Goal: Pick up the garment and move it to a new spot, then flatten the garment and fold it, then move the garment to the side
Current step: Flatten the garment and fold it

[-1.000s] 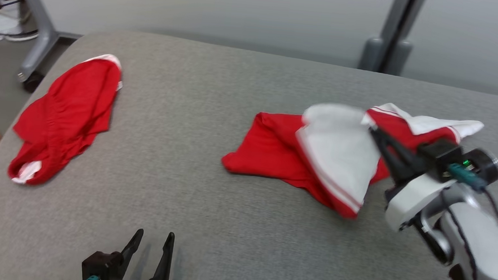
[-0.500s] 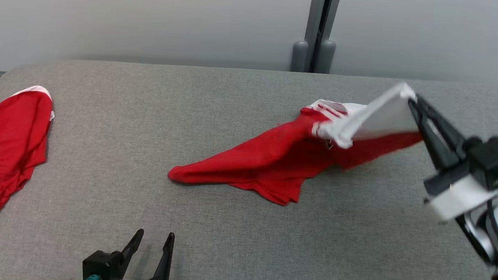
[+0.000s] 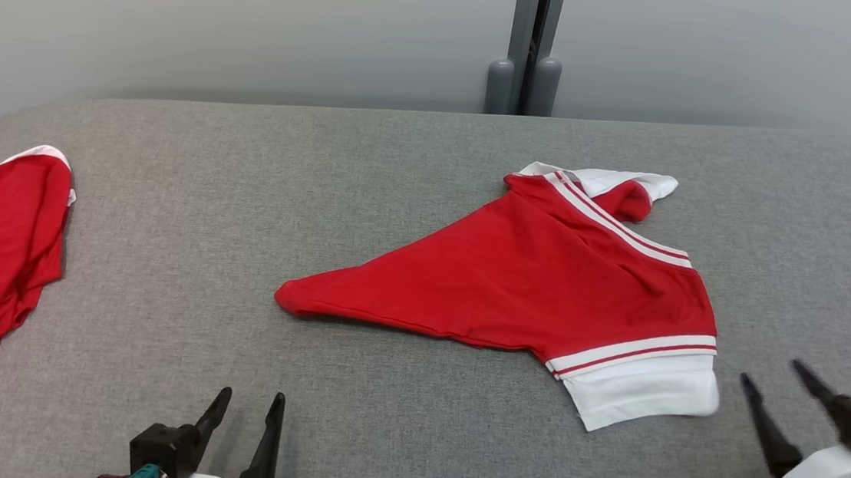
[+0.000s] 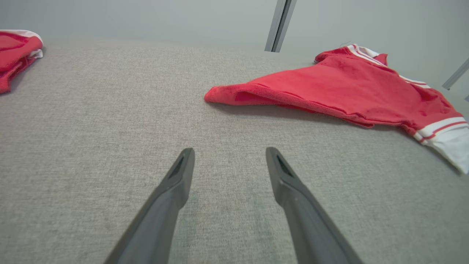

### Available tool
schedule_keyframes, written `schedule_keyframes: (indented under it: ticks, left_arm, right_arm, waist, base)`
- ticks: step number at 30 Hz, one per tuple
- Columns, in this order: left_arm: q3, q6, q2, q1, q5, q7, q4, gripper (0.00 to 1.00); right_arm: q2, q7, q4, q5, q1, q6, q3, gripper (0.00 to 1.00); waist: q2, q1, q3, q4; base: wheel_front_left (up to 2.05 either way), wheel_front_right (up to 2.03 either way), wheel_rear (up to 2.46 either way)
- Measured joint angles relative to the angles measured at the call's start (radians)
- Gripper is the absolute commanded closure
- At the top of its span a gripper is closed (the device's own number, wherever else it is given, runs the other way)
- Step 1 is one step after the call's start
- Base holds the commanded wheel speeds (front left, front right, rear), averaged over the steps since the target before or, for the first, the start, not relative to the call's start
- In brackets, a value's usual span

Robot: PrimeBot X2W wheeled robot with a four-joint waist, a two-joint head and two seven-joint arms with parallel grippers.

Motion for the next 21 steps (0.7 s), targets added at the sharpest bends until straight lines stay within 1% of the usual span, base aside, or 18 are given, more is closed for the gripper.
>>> schedule_keyframes:
  ticks: [2, 5, 7, 12, 16, 21]
  left_arm:
    - [0.015, 0.000, 0.000, -0.002, 0.003, 0.000, 0.003, 0.00]
    - [0.030, 0.000, 0.000, -0.014, 0.008, 0.000, 0.005, 0.00]
    - [0.039, 0.000, 0.000, -0.038, 0.006, 0.000, 0.008, 0.00]
    - [0.060, 0.002, 0.000, -0.133, 0.000, 0.000, 0.039, 0.00]
    - [0.089, 0.005, 0.000, -0.234, -0.030, 0.000, 0.117, 0.00]
    - [0.133, 0.006, 0.000, -0.341, -0.025, 0.000, 0.214, 0.00]
  right_arm:
    - [0.013, 0.000, 0.019, -0.012, -0.003, 0.000, -0.081, 0.00]
    - [0.043, 0.000, 0.004, -0.058, -0.011, 0.000, -0.195, 0.00]
    - [0.075, 0.000, -0.016, -0.084, -0.014, 0.000, -0.236, 0.00]
    - [0.146, 0.000, -0.059, -0.136, -0.031, 0.000, -0.246, 0.00]
    - [0.175, 0.000, -0.071, -0.150, -0.059, 0.000, -0.236, 0.00]
    - [0.188, 0.000, -0.069, -0.151, -0.092, 0.000, -0.217, 0.00]
  waist:
    - [0.0000, 0.0000, -0.002, -0.005]
    - [0.0000, 0.0000, 0.000, -0.017]
    - [0.0000, 0.0000, 0.010, -0.023]
    - [0.0000, 0.0000, 0.052, -0.036]
    - [0.0000, 0.0000, 0.094, -0.049]
    - [0.0000, 0.0000, 0.141, -0.074]
  base:
    - [0.00, 0.00, 0.00]
    - [0.00, 0.00, 0.00]
    - [0.00, 0.00, 0.00]
    - [0.00, 0.00, 0.00]
    - [0.00, 0.00, 0.00]
    - [0.00, 0.00, 0.00]
